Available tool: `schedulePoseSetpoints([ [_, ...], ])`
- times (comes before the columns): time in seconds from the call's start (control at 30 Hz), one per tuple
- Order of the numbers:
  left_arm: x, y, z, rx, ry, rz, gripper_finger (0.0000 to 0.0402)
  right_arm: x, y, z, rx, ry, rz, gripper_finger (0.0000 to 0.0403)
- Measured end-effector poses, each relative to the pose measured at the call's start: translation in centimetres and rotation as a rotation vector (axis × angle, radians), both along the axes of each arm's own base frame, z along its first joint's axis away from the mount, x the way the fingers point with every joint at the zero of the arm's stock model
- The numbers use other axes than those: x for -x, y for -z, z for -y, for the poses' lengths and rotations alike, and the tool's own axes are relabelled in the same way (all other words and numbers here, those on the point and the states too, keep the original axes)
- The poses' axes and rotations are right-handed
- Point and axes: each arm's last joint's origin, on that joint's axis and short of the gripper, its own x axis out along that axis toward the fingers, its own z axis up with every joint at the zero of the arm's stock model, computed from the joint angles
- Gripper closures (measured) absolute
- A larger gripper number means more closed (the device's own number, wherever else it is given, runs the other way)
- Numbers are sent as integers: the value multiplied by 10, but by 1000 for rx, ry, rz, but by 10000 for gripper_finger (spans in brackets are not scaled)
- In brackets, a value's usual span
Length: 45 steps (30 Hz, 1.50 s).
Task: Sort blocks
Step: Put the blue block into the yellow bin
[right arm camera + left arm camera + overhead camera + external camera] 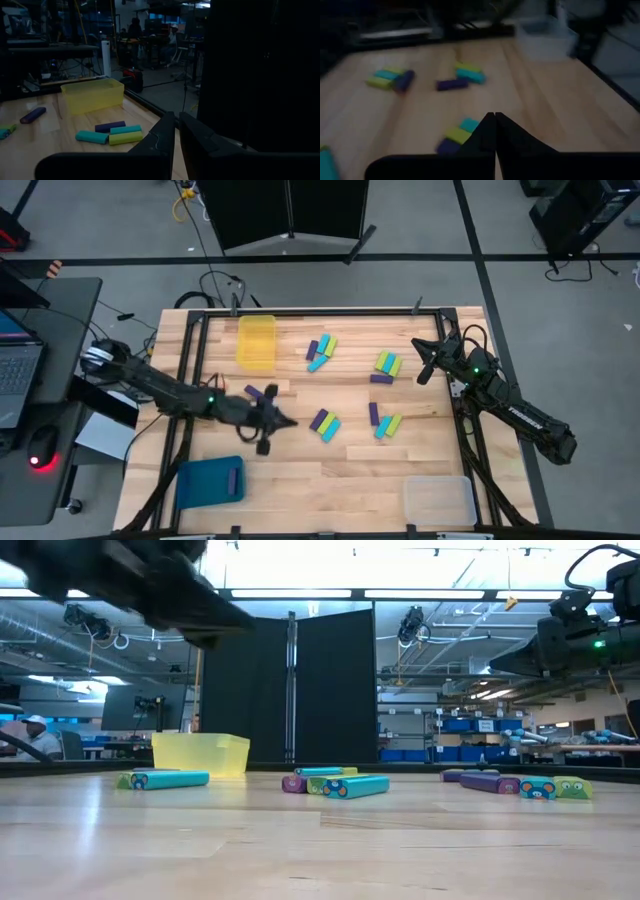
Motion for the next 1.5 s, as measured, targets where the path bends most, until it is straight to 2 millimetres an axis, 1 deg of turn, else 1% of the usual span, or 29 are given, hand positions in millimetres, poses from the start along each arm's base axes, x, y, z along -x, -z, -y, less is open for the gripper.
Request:
schedulePoseSetpoints([
  [0.1, -4, 9, -17, 45, -9, 10, 393, 0, 0, 0, 0, 0, 0, 364],
  [0.23, -8, 16, -29, 44, -36, -13, 393, 0, 0, 0, 0, 0, 0, 364],
  [0.33, -10, 20, -35, 26, -59, -28, 393, 0, 0, 0, 0, 0, 0, 364],
  [0.43, -14, 22, -40, 14, -124, -13, 392, 0, 0, 0, 0, 0, 0, 364],
  [0.5, -16, 25, -43, 32, -143, -16, 392, 0, 0, 0, 0, 0, 0, 364],
  [0.6, -18, 31, -45, 51, -152, -33, 392, 0, -1, 0, 4, 18, 5, 364],
  [0.73, -21, 39, -48, 2, -144, -59, 392, 0, -1, 1, 5, 25, 6, 364],
  [0.83, -22, 39, -52, 7, -160, -39, 392, 1, -3, 1, 18, 26, 22, 364],
  [1.07, -25, 30, -59, 15, -195, 49, 392, 1, -5, 0, 34, 27, 42, 364],
  [1.3, -25, 30, -67, 15, -230, 52, 392, 1, -6, 0, 37, 26, 56, 364],
  [1.4, -25, 30, -67, 19, -231, 56, 392, 1, -11, 0, 11, 7, 129, 364],
  [1.5, -25, 30, -67, 17, -231, 57, 392, 1, -13, -1, -63, -16, 215, 364],
])
